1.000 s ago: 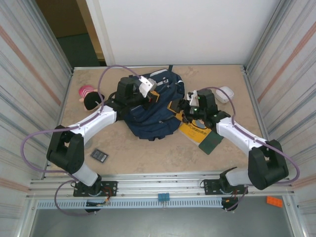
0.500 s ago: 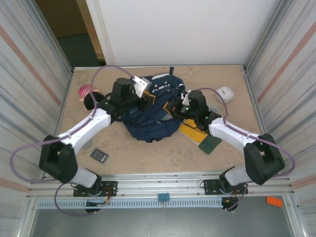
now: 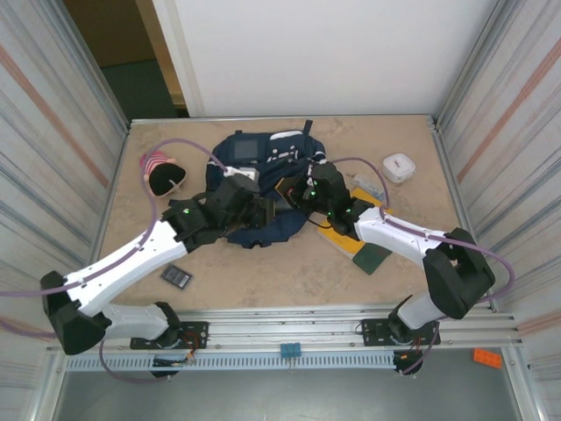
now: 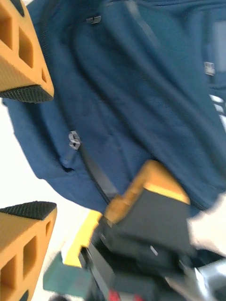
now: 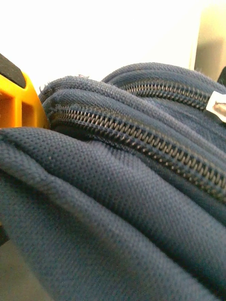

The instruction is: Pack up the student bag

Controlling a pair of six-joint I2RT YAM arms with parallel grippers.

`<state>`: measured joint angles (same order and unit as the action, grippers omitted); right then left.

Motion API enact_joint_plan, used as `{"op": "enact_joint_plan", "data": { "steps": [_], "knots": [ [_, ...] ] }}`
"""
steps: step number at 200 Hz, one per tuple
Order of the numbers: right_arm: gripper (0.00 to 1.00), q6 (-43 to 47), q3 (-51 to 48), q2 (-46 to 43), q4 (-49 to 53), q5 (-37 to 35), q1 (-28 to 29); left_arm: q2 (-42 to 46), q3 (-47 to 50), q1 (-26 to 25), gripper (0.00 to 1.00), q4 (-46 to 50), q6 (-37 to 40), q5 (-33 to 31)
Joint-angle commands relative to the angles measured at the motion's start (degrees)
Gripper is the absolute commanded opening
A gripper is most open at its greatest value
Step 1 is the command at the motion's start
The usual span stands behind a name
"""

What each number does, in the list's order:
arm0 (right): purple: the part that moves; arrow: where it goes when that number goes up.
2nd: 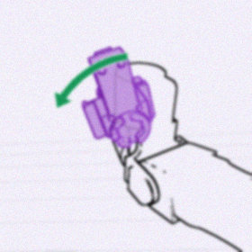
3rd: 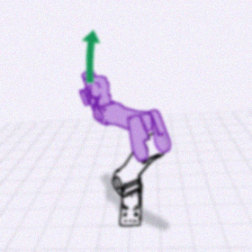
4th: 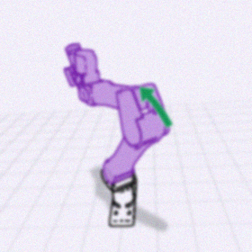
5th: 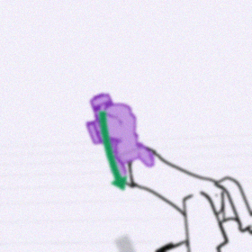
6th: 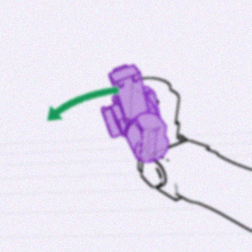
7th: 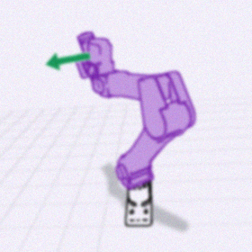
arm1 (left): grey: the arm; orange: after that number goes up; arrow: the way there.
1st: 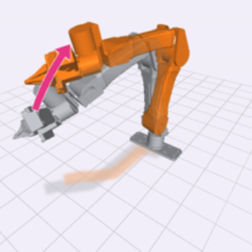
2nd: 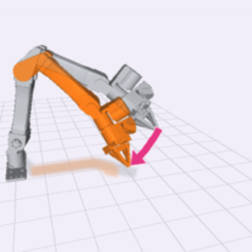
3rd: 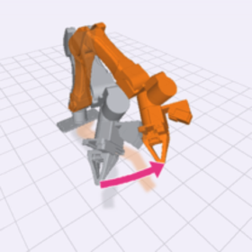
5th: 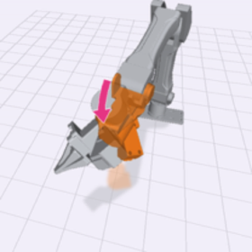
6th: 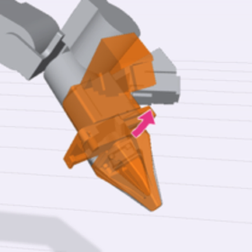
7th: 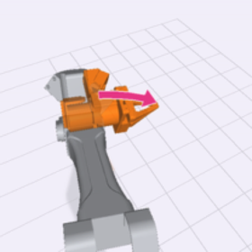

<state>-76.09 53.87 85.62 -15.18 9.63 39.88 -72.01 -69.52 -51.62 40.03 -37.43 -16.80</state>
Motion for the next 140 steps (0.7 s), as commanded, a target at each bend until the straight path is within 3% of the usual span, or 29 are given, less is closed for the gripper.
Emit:
{"op": "enact_joint_plan", "data": {
  "steps": [1, 35, 87, 140],
  "knots": [
    [0.00, -0.2, 3.4, 0.3, -5.4, -2.8, 0.9, -2.7, -2.0, -1.7, 0.59, 8.7, -13.3, -5.1],
    [0.00, 0.5, 4.1, -0.3, -4.3, -3.1, 1.5, -5.2, -1.2, -2.0, 0.55, 8.2, -19.3, -5.0],
    [0.00, 1.2, 5.2, -0.8, -3.5, -2.7, 2.0, -6.4, 1.3, -2.0, 0.54, -0.7, -20.9, -6.0],
    [0.00, 1.6, 6.4, -0.8, -2.9, -2.2, 2.6, -11.2, -1.0, -2.0, 0.48, 0.6, -23.3, -7.5]
  ]
}}
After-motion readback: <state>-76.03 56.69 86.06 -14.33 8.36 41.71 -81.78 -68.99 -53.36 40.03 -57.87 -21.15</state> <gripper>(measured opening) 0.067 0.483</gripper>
